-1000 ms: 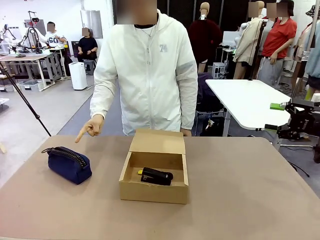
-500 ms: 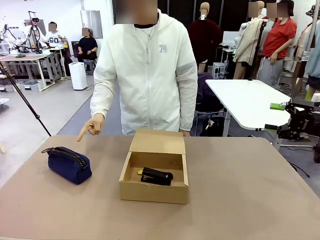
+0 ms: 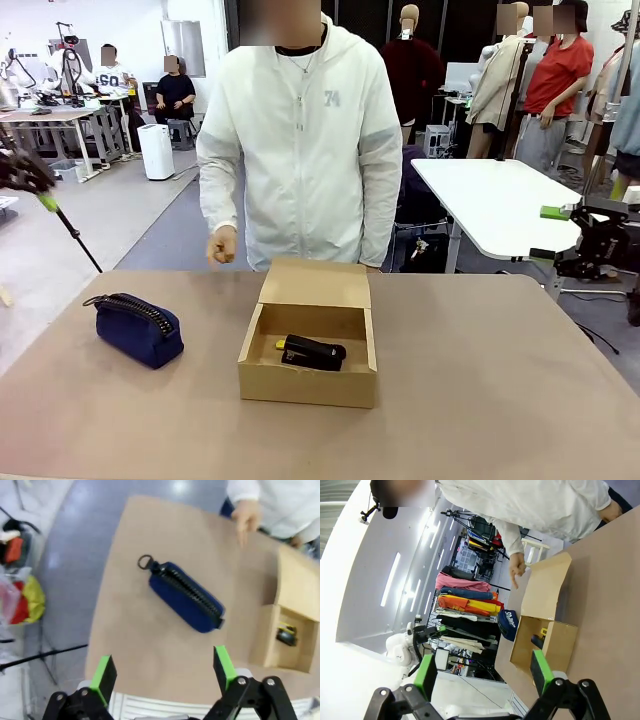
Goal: Pack the items into the box.
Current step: Pick up the item indicated by the person and place it inside the Mailer Box.
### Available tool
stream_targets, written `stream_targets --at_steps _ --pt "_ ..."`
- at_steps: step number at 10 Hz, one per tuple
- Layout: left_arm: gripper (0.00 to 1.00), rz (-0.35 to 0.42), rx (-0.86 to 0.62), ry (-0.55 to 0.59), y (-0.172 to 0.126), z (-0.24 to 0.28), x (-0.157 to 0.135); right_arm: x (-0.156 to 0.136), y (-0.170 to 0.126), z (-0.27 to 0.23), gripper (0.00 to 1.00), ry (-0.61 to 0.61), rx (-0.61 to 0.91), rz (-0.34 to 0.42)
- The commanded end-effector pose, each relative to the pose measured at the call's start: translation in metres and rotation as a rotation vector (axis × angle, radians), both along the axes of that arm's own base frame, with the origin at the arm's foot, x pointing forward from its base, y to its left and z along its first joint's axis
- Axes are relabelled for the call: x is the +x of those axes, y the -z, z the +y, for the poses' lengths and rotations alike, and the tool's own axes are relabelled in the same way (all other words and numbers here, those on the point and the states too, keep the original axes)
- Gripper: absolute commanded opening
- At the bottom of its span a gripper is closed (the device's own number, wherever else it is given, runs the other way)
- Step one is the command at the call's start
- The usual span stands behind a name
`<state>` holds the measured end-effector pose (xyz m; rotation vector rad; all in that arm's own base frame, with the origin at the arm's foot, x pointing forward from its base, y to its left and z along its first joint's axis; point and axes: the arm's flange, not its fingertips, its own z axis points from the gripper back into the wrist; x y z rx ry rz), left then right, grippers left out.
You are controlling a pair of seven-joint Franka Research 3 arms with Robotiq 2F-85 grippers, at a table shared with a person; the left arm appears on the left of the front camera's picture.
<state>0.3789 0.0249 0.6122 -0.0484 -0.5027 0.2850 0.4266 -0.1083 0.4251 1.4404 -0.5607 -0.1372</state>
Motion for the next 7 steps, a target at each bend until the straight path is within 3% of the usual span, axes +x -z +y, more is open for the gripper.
stream_targets --at_steps 1,2,5,7 --pt "1.0 0.072 0.084 0.02 0.019 -0.011 0.024 -0.002 -0.002 0.0 1.0 -0.007 0.007 -0.006" --pt "1.0 0.079 0.077 0.105 0.033 -0.024 0.031 -0.002 -0.002 0.0 1.0 -0.007 0.007 -0.006" --pt "1.0 0.194 -0.008 0.177 0.093 -0.042 0.07 -0.002 -0.002 0.0 1.0 -0.007 0.007 -0.006" --pt "1.0 0.225 -0.081 0.169 0.086 -0.031 0.075 -0.002 -0.002 0.0 1.0 -0.007 0.007 -0.006"
